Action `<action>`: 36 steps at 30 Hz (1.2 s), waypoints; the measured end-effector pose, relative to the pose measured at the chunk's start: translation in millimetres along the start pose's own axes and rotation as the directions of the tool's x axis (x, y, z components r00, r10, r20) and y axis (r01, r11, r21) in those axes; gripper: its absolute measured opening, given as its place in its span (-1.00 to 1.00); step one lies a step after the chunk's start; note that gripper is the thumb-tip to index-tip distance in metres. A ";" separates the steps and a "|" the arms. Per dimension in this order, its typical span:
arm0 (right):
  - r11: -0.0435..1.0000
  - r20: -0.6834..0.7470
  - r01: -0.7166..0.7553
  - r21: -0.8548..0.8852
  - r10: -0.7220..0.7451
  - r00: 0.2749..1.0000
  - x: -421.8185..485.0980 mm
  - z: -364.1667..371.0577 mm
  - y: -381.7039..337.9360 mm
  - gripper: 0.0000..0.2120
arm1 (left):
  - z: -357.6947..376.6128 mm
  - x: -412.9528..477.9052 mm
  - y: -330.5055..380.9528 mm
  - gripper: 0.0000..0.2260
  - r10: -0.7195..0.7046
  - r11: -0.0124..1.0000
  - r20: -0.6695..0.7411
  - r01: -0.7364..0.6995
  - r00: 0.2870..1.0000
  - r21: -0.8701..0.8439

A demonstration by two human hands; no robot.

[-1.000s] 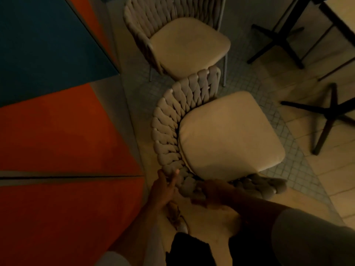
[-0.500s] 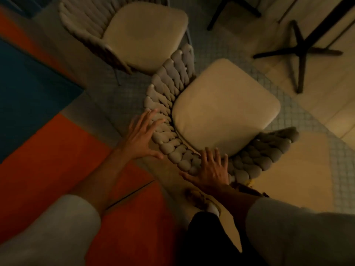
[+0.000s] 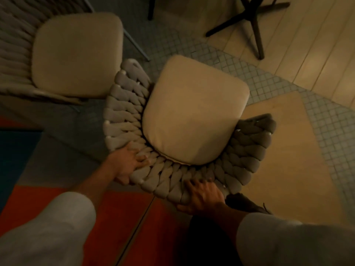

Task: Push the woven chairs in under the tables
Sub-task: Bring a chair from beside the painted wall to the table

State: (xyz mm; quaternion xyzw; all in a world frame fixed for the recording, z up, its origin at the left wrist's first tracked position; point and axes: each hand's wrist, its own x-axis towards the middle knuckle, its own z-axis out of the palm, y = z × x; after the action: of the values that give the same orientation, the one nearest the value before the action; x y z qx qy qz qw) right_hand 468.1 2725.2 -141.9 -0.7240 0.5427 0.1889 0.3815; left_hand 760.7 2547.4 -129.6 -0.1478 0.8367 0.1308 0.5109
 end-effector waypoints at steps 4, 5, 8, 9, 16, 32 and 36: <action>1.000 0.035 0.011 -0.010 -0.010 0.999 6.1 6.4 6.4 0.00 | -3.6 0.1 -2.6 -0.04 0.031 0.999 0.023 -0.030 0.999 -0.037; 1.000 0.028 0.014 -0.009 -0.014 1.000 7.4 7.8 7.3 -0.01 | -3.9 0.3 -4.1 -0.03 0.041 0.998 0.026 -0.040 0.999 -0.040; 0.999 0.009 0.033 -0.019 -0.032 0.999 8.5 5.4 8.0 -0.06 | -1.6 3.5 -7.6 -0.02 0.055 0.998 0.026 -0.054 0.998 -0.042; 0.999 0.014 0.035 -0.024 -0.035 0.999 8.1 3.2 7.5 -0.07 | -1.0 4.2 -8.0 -0.02 0.062 0.997 0.027 -0.061 0.998 -0.042; 0.994 -0.046 0.070 -0.088 -0.074 0.996 3.2 -8.6 4.9 -0.14 | -2.8 0.9 -7.7 -0.05 0.070 0.998 0.041 -0.069 0.997 -0.012; 0.987 -0.244 -0.075 -0.139 0.039 0.969 37.1 -73.1 10.9 -0.31 | -47.2 -10.8 -56.7 -0.24 -0.209 0.962 -0.140 0.177 0.968 -0.209; 0.987 -0.259 -0.083 -0.135 0.045 0.965 53.1 -90.8 27.1 -0.20 | -58.4 1.3 -73.8 -0.23 -0.207 0.962 -0.173 0.168 0.963 -0.214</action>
State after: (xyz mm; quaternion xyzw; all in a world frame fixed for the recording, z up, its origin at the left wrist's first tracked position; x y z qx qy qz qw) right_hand 448.2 2619.1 -129.9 -0.7502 0.5951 0.1455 0.2487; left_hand 740.6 2457.6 -109.9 -0.2886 0.8475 0.1489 0.4198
